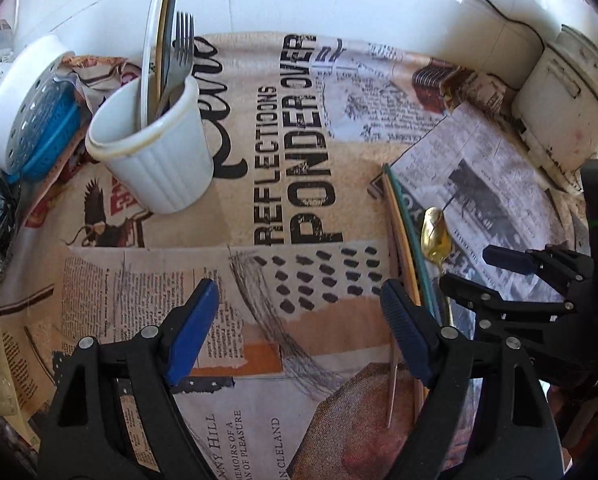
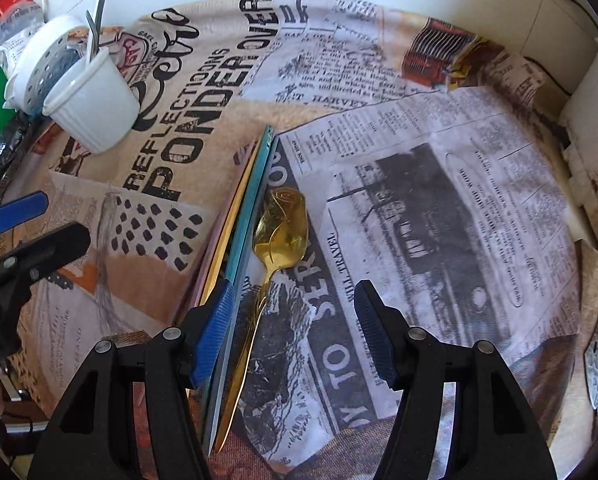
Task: Organize utensils
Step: 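Move both tools back to the remaining utensil pile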
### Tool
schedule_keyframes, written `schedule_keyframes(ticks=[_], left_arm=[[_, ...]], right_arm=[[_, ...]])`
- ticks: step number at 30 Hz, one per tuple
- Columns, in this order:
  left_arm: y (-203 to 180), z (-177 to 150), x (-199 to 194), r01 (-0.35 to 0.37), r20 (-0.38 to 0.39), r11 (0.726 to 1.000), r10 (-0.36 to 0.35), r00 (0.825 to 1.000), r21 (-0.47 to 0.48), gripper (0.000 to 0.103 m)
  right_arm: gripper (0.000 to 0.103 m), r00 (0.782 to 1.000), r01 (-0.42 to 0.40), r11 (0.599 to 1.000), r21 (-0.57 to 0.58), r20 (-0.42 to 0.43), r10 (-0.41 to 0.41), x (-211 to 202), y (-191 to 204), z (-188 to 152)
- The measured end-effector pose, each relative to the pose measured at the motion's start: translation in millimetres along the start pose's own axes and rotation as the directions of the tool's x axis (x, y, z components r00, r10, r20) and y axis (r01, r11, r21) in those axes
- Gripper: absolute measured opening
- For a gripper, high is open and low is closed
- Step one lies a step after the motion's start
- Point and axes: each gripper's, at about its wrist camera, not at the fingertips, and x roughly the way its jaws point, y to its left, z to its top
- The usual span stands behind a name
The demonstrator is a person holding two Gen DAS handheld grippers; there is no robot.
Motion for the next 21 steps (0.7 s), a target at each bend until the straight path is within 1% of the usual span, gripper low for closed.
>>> schedule_keyframes(ticks=[2, 3, 5, 7, 11, 15, 18, 19, 21], left_arm=[[0.5, -2.0, 3.5, -0.001, -0.009, 1.000, 0.001, 1.000, -0.004, 0.082], [0.8, -3.0, 4.7, -0.002, -0.011, 1.000, 0.002, 1.000, -0.007, 0.082], [1.8, -4.5, 5.2, -0.004, -0.013, 1.000, 0.004, 1.000, -0.010, 0.082], [2.7, -5.1, 6.1, -0.002, -0.016, 1.000, 0.001, 1.000, -0.011, 0.082], [3.7, -4.9, 7.4, 0.003, -0.019, 1.000, -0.003, 1.000, -0.012, 0.082], [6.2, -4.1, 9.1, 0.001, -0.020, 1.000, -0.001, 1.000, -0.011, 0.081], [7.2, -3.0, 10.5, 0.003, -0.021, 1.000, -0.003, 1.000, -0.011, 0.080], [7.4, -2.4, 11.0, 0.004, -0.021, 1.000, -0.004, 1.000, -0.010, 0.079], [7.5, -0.8, 11.8, 0.006, -0.024, 1.000, -0.006, 1.000, -0.007, 0.078]], right_arm=[[0.050, 1.000, 0.005, 1.000, -0.003, -0.004, -0.005, 6.3, -0.9, 2.8], [0.048, 1.000, 0.013, 1.000, -0.009, -0.005, -0.013, 9.3, -0.9, 4.2], [0.048, 0.999, 0.031, 0.999, -0.025, 0.018, -0.030, 11.2, -0.7, 6.5], [0.048, 0.997, 0.070, 0.996, -0.054, 0.028, -0.069, 14.6, 0.0, 8.4], [0.049, 0.996, 0.089, 0.991, -0.098, 0.040, -0.085, 18.1, 2.9, 12.1], [0.050, 0.995, 0.102, 0.990, -0.100, 0.034, -0.099, 21.2, 6.4, 17.5], [0.050, 0.991, 0.125, 0.988, -0.088, 0.056, -0.120, 22.2, 10.4, 16.0], [0.048, 0.989, 0.137, 0.987, -0.082, 0.065, -0.132, 22.4, 12.7, 15.4], [0.039, 0.989, 0.137, 0.987, -0.082, 0.073, -0.131, 22.9, 17.4, 16.3]])
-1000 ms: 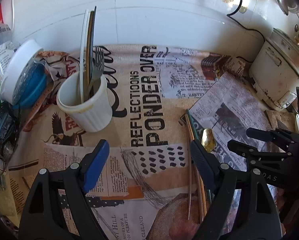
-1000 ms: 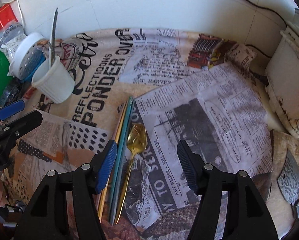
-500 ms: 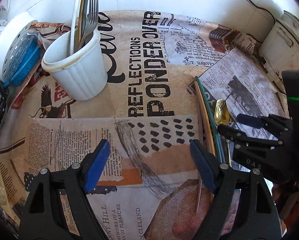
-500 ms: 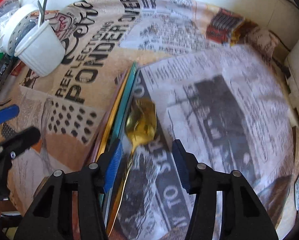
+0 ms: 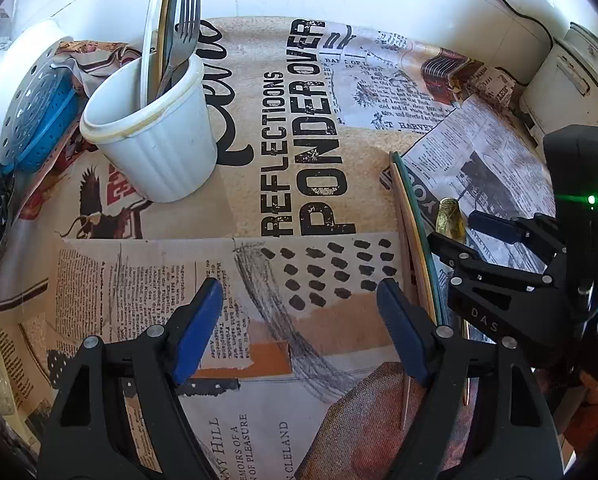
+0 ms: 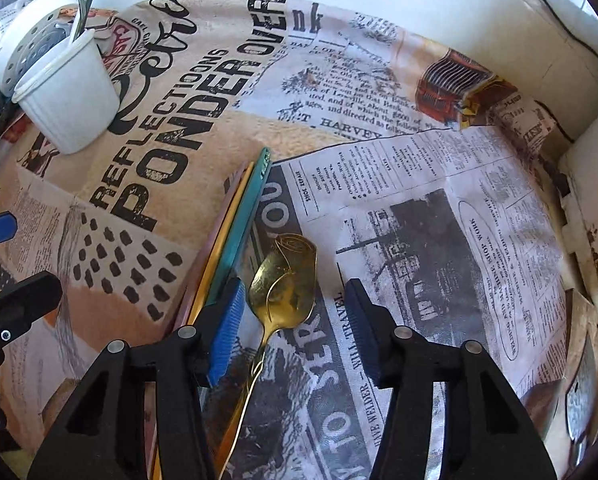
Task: Organize utensils
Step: 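Move both tools back to the remaining utensil pile, then grasp the pinkish-brown chopstick with the left tool while the right tool grasps the gold spoon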
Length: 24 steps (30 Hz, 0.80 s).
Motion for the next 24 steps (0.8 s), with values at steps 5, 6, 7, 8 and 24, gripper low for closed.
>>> schedule_keyframes(ticks=[5, 6, 7, 8, 24], left_arm=[[-3.3, 3.9, 2.5, 0.003, -0.002, 1.000, -0.003, 1.000, 0.023, 0.076], [-4.4, 5.1, 3.7, 0.006, -0.004, 1.000, -0.006, 1.000, 0.027, 0.076], [-5.9, 5.8, 5.0, 0.010, -0.006, 0.999, -0.010, 1.000, 0.032, 0.076], [-7.5, 6.4, 6.3, 0.014, -0.008, 0.999, -0.013, 1.000, 0.035, 0.075], [-47.1, 24.3, 51.3, 0.145, -0.119, 0.987, -0.136, 0.984, 0.068, 0.032]], right_arm=[[0.032, 1.000, -0.008, 1.000, 0.030, -0.004, 0.008, 0.3, 0.4, 5.7], [0.031, 1.000, -0.022, 0.999, 0.038, -0.005, 0.022, -0.2, -1.8, 5.8], [0.026, 0.999, -0.032, 0.999, 0.044, 0.002, 0.032, -2.1, -3.9, 6.2], [0.005, 1.000, -0.028, 0.999, 0.038, 0.007, 0.027, -5.6, -6.6, 6.7], [0.012, 0.983, -0.168, 0.973, 0.157, -0.048, 0.178, -21.2, -57.1, -14.5]])
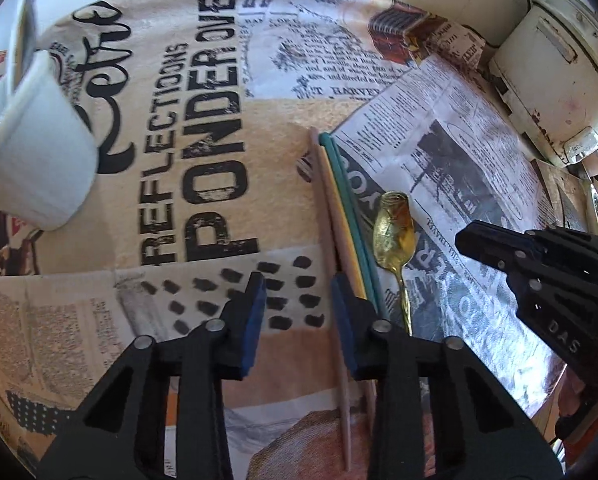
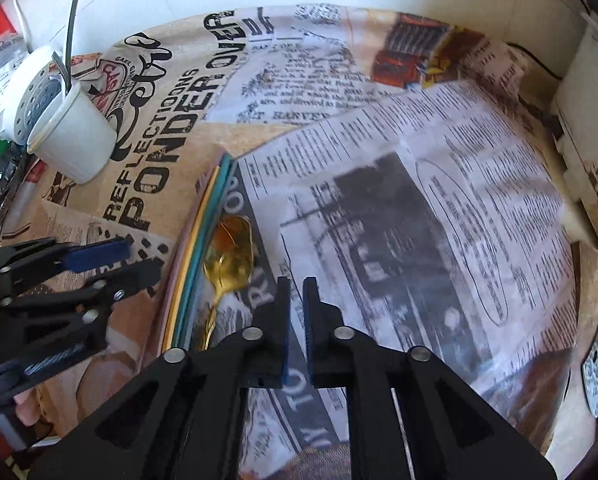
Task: Organize utensils
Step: 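Grasp the pinkish-brown chopstick with the left tool while the right tool grasps the gold spoon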
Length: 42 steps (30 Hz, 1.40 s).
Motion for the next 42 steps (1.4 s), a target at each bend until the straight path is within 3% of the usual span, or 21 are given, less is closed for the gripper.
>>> schedule_keyframes(ticks=[2, 4, 6, 10, 11, 16, 20, 24, 27, 31, 34, 38, 42], left_arm=[[-3.9, 2.0, 2.2, 0.004, -0.006, 1.000, -0.004, 1.000, 0.012, 0.029], [-7.2, 3.6, 3.2, -0.008, -0.001, 0.999, 0.008, 1.000, 0.031, 0.028], [-10.2, 5.0, 5.0, -0.023, 0.001, 0.998, 0.023, 1.000, 0.056, 0.026], [-19.9, 8.0, 9.9, -0.120, 0.034, 0.981, 0.116, 0.993, 0.154, 0.008], [-18.9, 9.2, 10.3, -0.122, 0.037, 0.979, 0.117, 0.992, 0.162, 0.007], [-2.7, 11.8, 8.2, -0.085, 0.015, 0.987, 0.084, 0.996, 0.135, 0.005], [12.7, 4.9, 2.4, -0.002, -0.022, 0.997, 0.003, 1.000, 0.075, 0.004], [11.8, -8.1, -1.2, 0.072, -0.046, 0.995, -0.069, 0.997, 0.073, 0.004], [-2.2, -10.6, 0.4, 0.083, -0.050, 0.991, -0.078, 0.996, 0.105, 0.004], [-18.6, -7.6, 6.2, 0.132, -0.059, 0.985, -0.126, 0.990, 0.114, 0.004], [-30.8, -3.1, 10.6, 0.137, -0.058, 0.981, -0.130, 0.990, 0.140, 0.004], [-35.4, -0.9, 12.3, 0.148, -0.056, 0.977, -0.141, 0.988, 0.151, 0.004], [-30.6, -1.9, 11.8, 0.153, -0.064, 0.979, -0.146, 0.987, 0.135, 0.004]], right_arm=[[0.024, 1.000, -0.024, 1.000, 0.009, -0.002, 0.024, -3.0, -0.8, -3.4], [0.031, 0.999, -0.033, 0.999, 0.002, 0.003, 0.033, -4.8, 1.8, -5.6], [0.031, 0.999, -0.035, 0.999, -0.011, 0.006, 0.035, -5.4, 5.2, -8.8], [0.031, 0.998, -0.056, 0.998, -0.028, -0.014, 0.055, 0.3, 14.7, -13.9], [0.031, 0.998, -0.059, 0.998, -0.035, -0.019, 0.058, 2.3, 18.2, -15.0], [0.031, 0.999, -0.035, 0.993, -0.112, -0.028, 0.032, 10.8, 42.6, -22.5], [0.030, 0.999, 0.037, 0.985, -0.171, -0.010, -0.039, 14.8, 52.5, -25.4], [0.021, 0.998, 0.064, 0.990, -0.129, -0.004, -0.065, 13.5, 34.4, -25.9], [0.012, 0.996, 0.087, 0.992, -0.090, -0.005, -0.087, 8.8, 19.0, -29.5], [0.015, 0.995, 0.099, 0.994, -0.043, -0.025, -0.100, 1.5, -4.6, -30.2], [0.016, 0.998, 0.054, 0.998, -0.040, -0.034, -0.055, -5.0, -14.5, -28.0], [0.039, 1.000, 0.014, 0.996, -0.084, -0.003, -0.014, -8.3, -10.1, -17.8], [0.040, 1.000, 0.028, 0.985, -0.171, 0.001, -0.028, 7.1, 5.7, -1.6]])
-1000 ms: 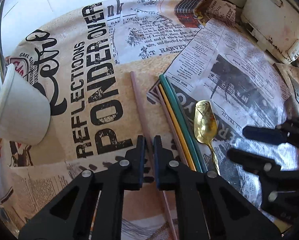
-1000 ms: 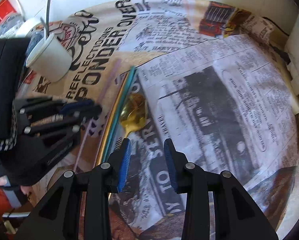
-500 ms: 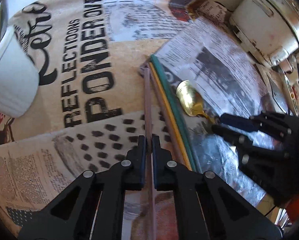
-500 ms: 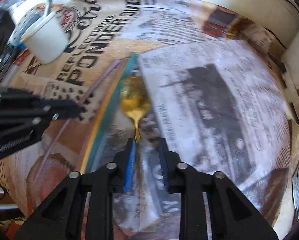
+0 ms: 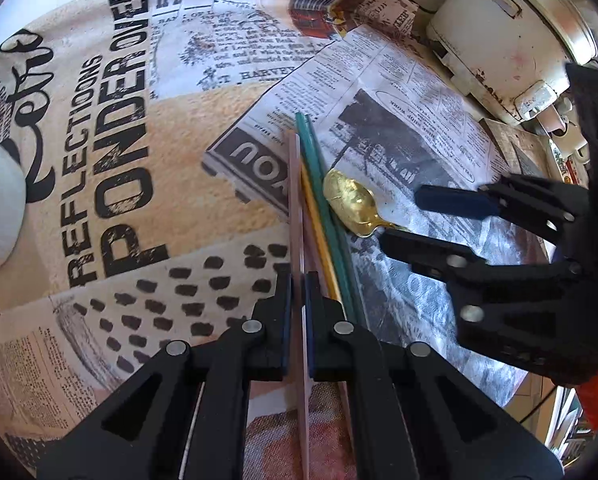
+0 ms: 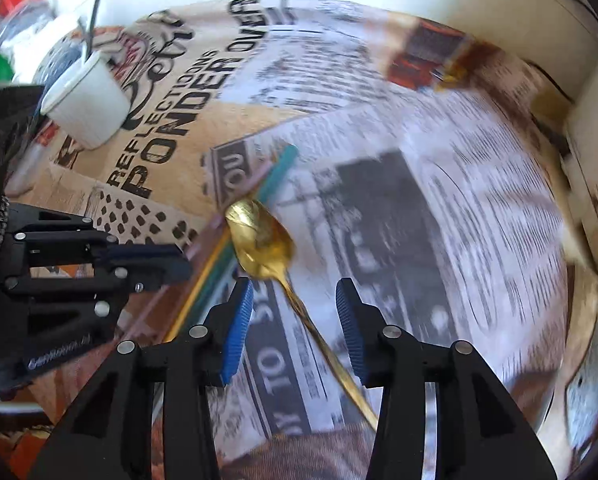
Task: Organize utensils
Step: 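Grasp the pinkish-brown chopstick with the left tool while the right tool grasps the gold spoon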
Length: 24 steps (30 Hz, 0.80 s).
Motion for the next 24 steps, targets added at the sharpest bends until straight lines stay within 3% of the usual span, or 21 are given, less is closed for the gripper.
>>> schedule_keyframes(ticks=[8, 11, 18, 24], left_arm=[[11.9, -12.8, -9.2, 0.000, -0.006, 1.000, 0.000, 1.000, -0.012, 0.005], [11.8, -8.8, -7.7, -0.005, -0.002, 1.000, 0.005, 1.000, -0.015, 0.005], [13.7, 13.6, 0.4, 0.011, -0.024, 0.999, -0.012, 1.000, -0.040, 0.005], [5.9, 37.9, 9.9, -0.021, -0.073, 1.000, 0.020, 0.997, -0.007, 0.005]], right_arm=[[0.040, 0.999, 0.049, 0.993, -0.103, 0.007, -0.048, 18.0, 17.1, 16.7], [0.032, 0.999, 0.031, 0.996, -0.082, 0.014, -0.030, 19.3, 14.1, 19.7], [0.032, 1.000, 0.001, 1.000, -0.026, 0.006, -0.001, 13.6, 6.2, 16.6], [0.032, 0.999, -0.014, 0.998, 0.055, 0.034, 0.012, -2.6, -11.7, 4.1]])
